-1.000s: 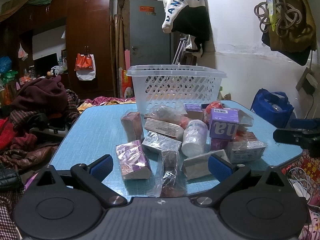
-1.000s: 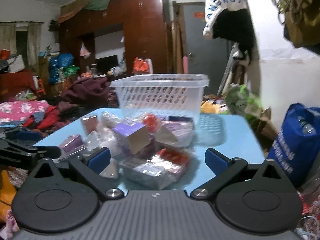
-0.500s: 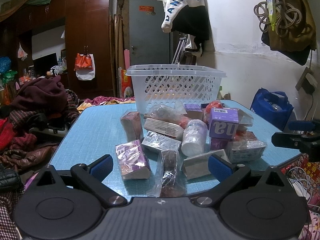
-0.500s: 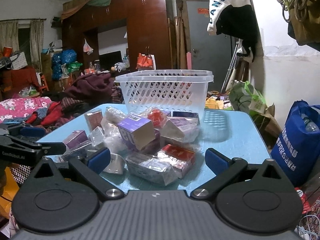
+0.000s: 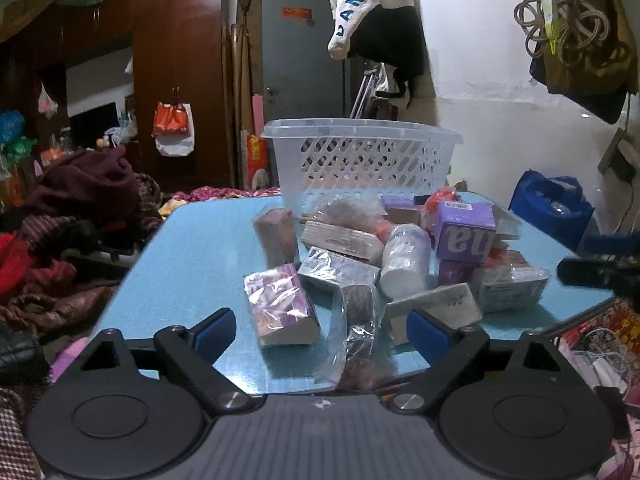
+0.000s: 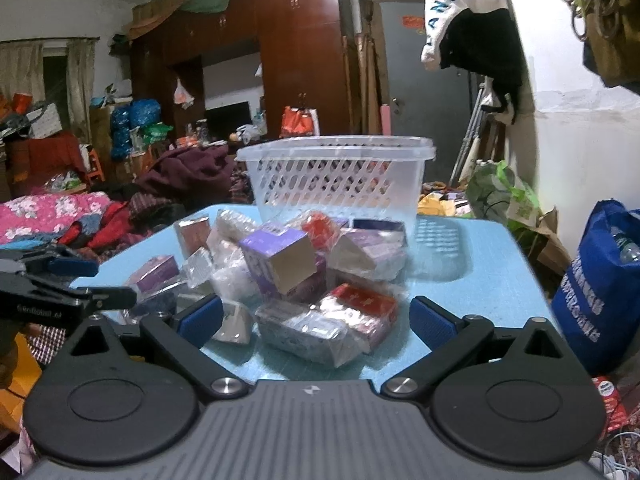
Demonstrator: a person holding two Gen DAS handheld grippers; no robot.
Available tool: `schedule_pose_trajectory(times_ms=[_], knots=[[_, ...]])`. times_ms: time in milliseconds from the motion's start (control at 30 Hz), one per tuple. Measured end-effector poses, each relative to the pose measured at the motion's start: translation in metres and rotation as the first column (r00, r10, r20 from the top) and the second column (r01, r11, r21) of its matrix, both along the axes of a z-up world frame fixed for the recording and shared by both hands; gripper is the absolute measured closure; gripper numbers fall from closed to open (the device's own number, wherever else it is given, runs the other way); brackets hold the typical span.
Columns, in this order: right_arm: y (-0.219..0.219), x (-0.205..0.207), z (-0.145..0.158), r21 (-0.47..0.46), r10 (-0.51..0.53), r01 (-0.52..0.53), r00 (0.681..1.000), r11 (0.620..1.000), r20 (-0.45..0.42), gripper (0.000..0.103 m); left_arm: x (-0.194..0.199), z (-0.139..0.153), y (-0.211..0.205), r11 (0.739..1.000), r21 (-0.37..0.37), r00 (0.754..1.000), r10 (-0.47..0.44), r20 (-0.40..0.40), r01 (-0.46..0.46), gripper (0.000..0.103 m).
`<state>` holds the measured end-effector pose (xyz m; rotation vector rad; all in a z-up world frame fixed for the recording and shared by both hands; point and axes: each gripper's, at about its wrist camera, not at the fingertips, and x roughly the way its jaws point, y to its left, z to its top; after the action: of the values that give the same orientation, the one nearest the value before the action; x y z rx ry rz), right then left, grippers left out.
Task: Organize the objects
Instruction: 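Grasp the purple box with the left tool while the right tool grasps a purple-white box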
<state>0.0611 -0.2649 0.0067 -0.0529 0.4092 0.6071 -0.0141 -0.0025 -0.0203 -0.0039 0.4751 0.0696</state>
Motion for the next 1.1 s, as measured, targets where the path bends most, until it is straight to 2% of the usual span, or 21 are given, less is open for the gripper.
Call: schedule_pose_trajectory(times_ms=[133,233,333,433,600,700,933,967,1033,1067,1100], knots=[[0.006,0.002,-0.010,-0.044,-0.006,0.006,1.000,0.999,-0.005,0.013,0.004,-0.005,0.001,1.000,0.014,1.000,0.001,-0.007,0.000,0.008],[0.003,0.005,-0.013,-0.010,0.003,-0.003,1.000,1.000,-0.025,0.019,0.006,-0.008,0.005,1.000,-0.005,1.000,-0.002,-0.008,0.002,0.012],[-0.001,0.006,-0.008,0.031,-0.020,0.020,1.000,0.999,-0.001,0.019,0.007,-0.004,0.009,1.000,-0.027,1.000,-0.002,0.024,0.003,0.012],[-0.001,0.018,-0.004,0.031,-0.046,0.045,0.999,0.999,0.019,0.019,0.017,0.007,0.009,0.999,-0.047,0.998,-0.004,0.060,0.007,0.012],[0.000,0.057,-0.002,0.000,-0.070,0.070,0.997,0.998,-0.010,0.026,0.042,0.024,-0.027,0.993,-0.023,0.989,-0.114,0.096,0.117,0.012],[-0.003,0.070,-0.003,0.010,-0.038,0.039,0.999,0.999,-0.031,0.026,0.060,0.026,-0.052,0.983,-0.014,0.979,-0.181,0.091,0.183,0.012],[-0.003,0.092,-0.006,0.031,0.020,-0.018,0.998,0.999,-0.056,0.027,0.101,0.006,-0.080,0.971,-0.019,0.971,-0.238,0.003,0.238,0.012],[-0.003,0.093,-0.007,0.033,0.035,-0.033,0.998,0.999,-0.061,0.030,0.106,0.003,-0.082,0.971,-0.019,0.972,-0.237,-0.004,0.237,0.013],[-0.004,0.096,-0.009,0.039,0.064,-0.062,0.995,0.997,-0.074,0.039,0.110,0.000,-0.083,0.971,-0.013,0.971,-0.240,-0.008,0.240,0.021],[-0.004,0.096,-0.009,0.037,0.065,-0.063,0.995,0.997,-0.077,0.043,0.113,-0.001,-0.084,0.971,-0.005,0.971,-0.240,-0.011,0.240,0.033],[-0.004,0.095,-0.009,0.028,0.066,-0.064,0.995,0.998,-0.075,0.044,0.113,-0.001,-0.085,0.971,0.007,0.971,-0.237,-0.006,0.237,0.038]])
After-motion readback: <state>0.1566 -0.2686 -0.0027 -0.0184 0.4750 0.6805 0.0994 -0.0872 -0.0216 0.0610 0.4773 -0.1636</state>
